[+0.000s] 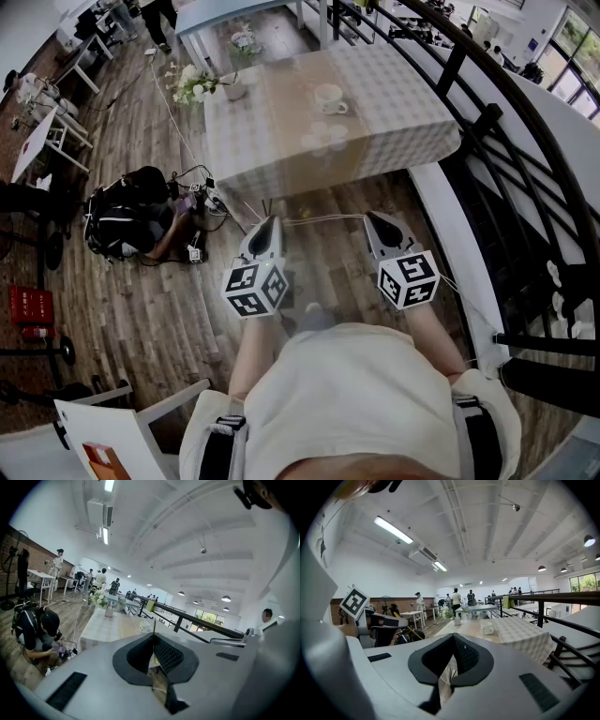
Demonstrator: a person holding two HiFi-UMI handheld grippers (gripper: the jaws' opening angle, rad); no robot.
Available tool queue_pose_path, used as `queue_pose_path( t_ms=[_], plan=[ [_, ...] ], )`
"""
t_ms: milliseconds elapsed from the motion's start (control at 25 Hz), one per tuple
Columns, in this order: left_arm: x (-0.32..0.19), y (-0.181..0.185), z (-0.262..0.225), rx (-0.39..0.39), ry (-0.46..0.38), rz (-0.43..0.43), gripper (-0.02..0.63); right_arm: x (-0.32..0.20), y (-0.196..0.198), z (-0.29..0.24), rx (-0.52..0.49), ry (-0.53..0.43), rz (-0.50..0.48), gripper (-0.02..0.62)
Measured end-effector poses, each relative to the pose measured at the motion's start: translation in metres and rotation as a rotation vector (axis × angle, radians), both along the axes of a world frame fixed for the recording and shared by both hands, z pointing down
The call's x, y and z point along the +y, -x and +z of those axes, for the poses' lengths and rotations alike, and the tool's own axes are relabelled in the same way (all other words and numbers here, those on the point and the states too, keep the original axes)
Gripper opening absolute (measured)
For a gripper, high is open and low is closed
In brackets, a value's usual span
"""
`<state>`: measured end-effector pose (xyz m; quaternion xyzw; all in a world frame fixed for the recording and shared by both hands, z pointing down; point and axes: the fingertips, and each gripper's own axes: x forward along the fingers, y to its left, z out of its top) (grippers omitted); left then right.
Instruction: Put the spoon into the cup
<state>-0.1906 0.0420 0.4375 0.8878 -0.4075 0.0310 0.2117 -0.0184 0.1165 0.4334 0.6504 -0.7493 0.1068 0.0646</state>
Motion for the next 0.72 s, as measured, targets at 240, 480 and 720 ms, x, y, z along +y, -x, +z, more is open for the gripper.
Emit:
queue_pose_path(
  t_ms=[240,480,720],
  plan=[
    [0.07,0.004,0.005,0.0,0.027,0.011,0.005,0.064,0.006,-0.003,-0.001,-0.026,0.013,0.0],
    [0.114,-0.003,0.012,-0.002,0.04,0.026,0.005,0.105,0.001,0.004,-0.009,-0.03,0.023,0.0],
    [0.133,-0.008,0.004,0.011,0.018,0.031,0.005,0.122,0.001,-0.003,0.005,-0.055,0.01,0.0]
  ],
)
